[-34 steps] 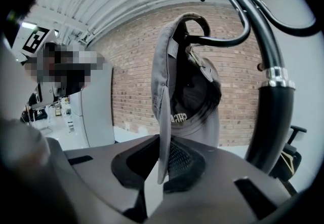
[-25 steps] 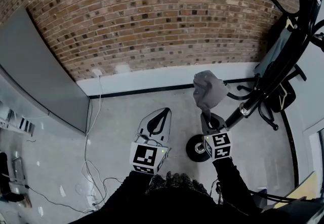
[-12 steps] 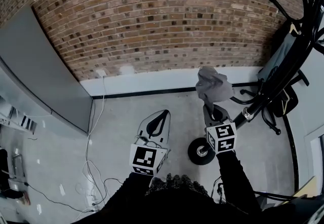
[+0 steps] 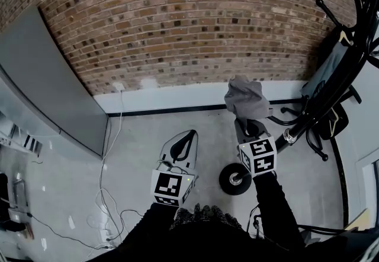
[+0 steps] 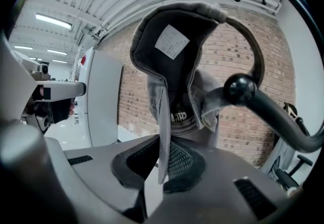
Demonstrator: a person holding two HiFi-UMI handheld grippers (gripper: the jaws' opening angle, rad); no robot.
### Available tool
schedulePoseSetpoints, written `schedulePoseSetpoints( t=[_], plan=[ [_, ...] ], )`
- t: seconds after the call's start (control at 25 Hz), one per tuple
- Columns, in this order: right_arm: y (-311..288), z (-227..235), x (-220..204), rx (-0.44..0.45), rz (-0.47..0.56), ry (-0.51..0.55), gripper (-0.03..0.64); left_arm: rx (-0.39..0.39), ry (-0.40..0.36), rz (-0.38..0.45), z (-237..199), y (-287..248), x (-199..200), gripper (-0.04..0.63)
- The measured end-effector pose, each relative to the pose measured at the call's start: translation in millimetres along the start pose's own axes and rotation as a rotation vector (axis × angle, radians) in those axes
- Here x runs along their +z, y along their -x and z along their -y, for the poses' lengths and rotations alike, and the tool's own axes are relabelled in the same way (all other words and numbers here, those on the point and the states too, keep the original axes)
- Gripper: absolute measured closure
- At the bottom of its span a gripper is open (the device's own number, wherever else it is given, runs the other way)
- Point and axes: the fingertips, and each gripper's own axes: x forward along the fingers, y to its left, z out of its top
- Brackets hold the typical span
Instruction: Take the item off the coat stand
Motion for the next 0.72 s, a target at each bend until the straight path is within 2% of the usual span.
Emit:
schedulePoseSetpoints(
  t=[0.56, 0.72],
  plan=[
    [-8, -18, 38, 0.061, 0.033, 0.068, 0.592, 0.031, 0.004, 0.002, -8, 8, 0, 0.589],
    [-9, -29, 51, 0.079, 0.055, 0.121, 0.592, 0.046, 0.003, 0.005, -11, 10, 0, 0.589]
  ],
)
